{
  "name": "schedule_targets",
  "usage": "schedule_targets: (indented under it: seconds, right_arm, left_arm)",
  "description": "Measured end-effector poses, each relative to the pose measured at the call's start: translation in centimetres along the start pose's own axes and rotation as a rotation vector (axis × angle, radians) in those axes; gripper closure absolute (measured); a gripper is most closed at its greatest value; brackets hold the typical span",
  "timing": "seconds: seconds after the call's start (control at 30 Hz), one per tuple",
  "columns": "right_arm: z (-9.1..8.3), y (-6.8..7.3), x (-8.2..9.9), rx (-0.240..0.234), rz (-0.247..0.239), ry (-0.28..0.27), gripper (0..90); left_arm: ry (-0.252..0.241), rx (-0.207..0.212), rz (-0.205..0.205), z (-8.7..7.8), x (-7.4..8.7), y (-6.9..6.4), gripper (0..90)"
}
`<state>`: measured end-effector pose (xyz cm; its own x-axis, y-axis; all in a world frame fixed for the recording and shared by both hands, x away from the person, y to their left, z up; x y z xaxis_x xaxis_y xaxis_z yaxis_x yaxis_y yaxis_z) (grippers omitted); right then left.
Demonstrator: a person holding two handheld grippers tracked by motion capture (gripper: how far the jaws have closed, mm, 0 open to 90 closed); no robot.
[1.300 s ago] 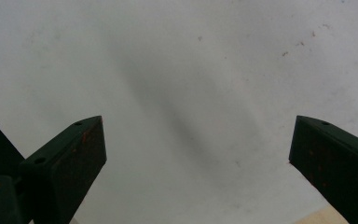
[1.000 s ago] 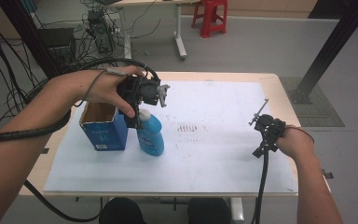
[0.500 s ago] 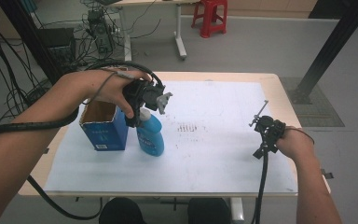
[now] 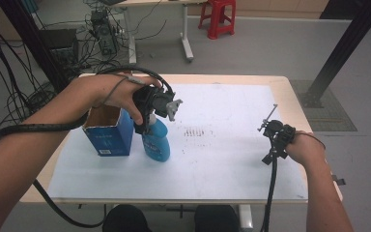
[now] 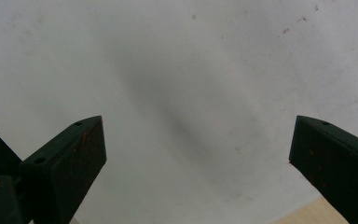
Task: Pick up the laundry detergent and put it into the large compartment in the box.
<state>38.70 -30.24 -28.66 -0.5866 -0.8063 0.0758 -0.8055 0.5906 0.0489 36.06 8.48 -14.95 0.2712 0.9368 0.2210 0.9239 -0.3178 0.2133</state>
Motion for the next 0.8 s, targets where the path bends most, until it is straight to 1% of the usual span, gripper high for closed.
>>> schedule_targets:
  seconds: [0.03, 0.13, 0.27, 0.3, 0.33, 0.47, 0.53, 0.8]
  right_arm:
    - [0.1, 0.0, 0.0, 0.001, -0.002, 0.000, 3.4]
    - [0.2, 0.0, 0.1, -0.004, 0.002, 0.002, 3.5]
    - [0.3, 0.0, 0.0, -0.005, 0.000, -0.001, 3.4]
    - [0.3, 0.0, 0.0, -0.005, 0.001, 0.001, 3.4]
    - [0.3, 0.0, 0.0, -0.005, 0.001, 0.001, 3.4]
    - [0.5, 0.0, 0.0, -0.009, 0.002, 0.001, 3.4]
    - [0.6, -0.1, 0.1, -0.010, 0.005, 0.001, 3.4]
    - [0.8, -0.2, 0.1, -0.015, 0.006, 0.002, 3.3]
  left_arm:
    - [0.008, 0.003, -0.001, 0.3, 0.0, 0.0, 15.6]
    - [0.009, 0.007, -0.004, 0.5, 0.1, 0.1, 15.6]
    - [0.017, 0.013, -0.006, 1.3, 0.1, 0.1, 15.6]
    - [0.031, 0.017, -0.008, 1.8, 0.0, 0.1, 15.6]
    - [0.031, 0.017, -0.008, 1.8, 0.0, 0.1, 15.6]
    - [0.028, 0.032, -0.014, 2.8, 0.0, 0.2, 15.4]
    - [0.036, 0.035, -0.015, 3.1, -0.1, 0.2, 15.3]
    - [0.035, 0.042, -0.014, 4.0, -0.2, 0.2, 15.4]
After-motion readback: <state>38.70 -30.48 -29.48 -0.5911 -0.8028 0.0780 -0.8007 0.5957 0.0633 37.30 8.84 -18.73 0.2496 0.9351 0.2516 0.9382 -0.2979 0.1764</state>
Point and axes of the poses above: each handheld gripper's, and its own axes: z roughly forward along the jaws, x roughly out of its underside, y roughly to its left, the point moved 5 cm from there along z, roughly forward along the jaws, and after that the axes turned 11 degrees about y, right-handed, at the moved point
